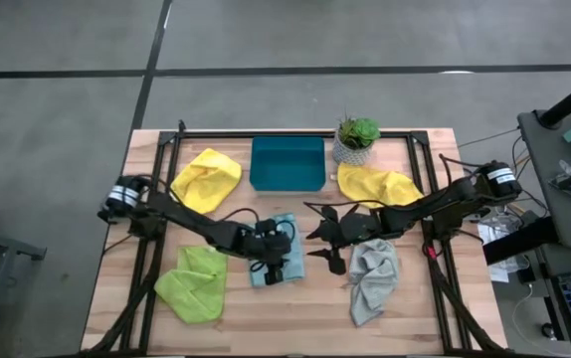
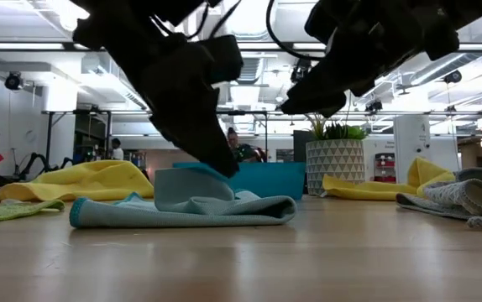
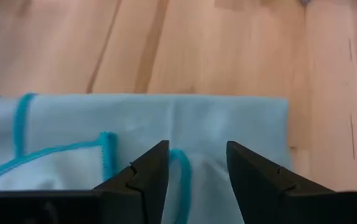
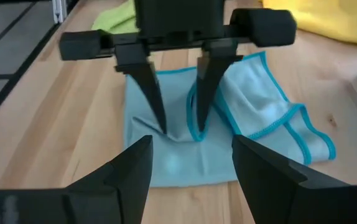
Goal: Fold microfiber towels
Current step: Fold the blue microfiber cloth
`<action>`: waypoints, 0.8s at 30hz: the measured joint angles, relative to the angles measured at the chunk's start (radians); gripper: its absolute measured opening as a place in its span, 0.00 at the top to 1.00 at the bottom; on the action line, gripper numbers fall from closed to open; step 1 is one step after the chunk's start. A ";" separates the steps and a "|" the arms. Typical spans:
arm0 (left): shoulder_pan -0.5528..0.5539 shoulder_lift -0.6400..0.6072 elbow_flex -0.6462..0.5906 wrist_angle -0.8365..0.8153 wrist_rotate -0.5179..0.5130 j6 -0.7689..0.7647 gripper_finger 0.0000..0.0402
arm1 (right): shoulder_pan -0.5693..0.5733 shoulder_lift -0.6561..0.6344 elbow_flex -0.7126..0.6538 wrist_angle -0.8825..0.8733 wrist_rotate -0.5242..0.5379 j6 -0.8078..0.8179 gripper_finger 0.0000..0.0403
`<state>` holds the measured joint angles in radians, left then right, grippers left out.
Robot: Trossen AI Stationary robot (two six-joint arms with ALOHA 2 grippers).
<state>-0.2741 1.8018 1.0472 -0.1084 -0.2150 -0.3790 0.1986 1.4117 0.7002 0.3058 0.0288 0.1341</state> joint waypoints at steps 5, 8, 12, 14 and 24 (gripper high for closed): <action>0.000 0.019 0.006 -0.008 0.024 -0.008 0.73 | 0.000 0.004 -0.002 0.000 0.000 -0.005 0.48; 0.000 0.017 0.005 -0.013 0.025 -0.008 0.83 | 0.000 0.004 -0.002 -0.001 -0.001 -0.005 0.48; 0.000 0.015 0.004 -0.016 0.025 -0.005 0.97 | 0.002 0.004 -0.002 0.000 -0.001 -0.004 0.48; 0.000 0.015 0.004 -0.023 0.025 -0.002 0.99 | 0.002 0.005 -0.002 0.000 -0.001 0.002 0.48; -0.023 -0.089 0.002 -0.162 0.027 0.016 1.00 | 0.006 0.005 -0.004 0.013 -0.001 0.003 0.48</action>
<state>-0.2976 1.7132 1.0493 -0.2707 -0.1879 -0.3633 0.2045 1.4166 0.6965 0.3192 0.0276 0.1371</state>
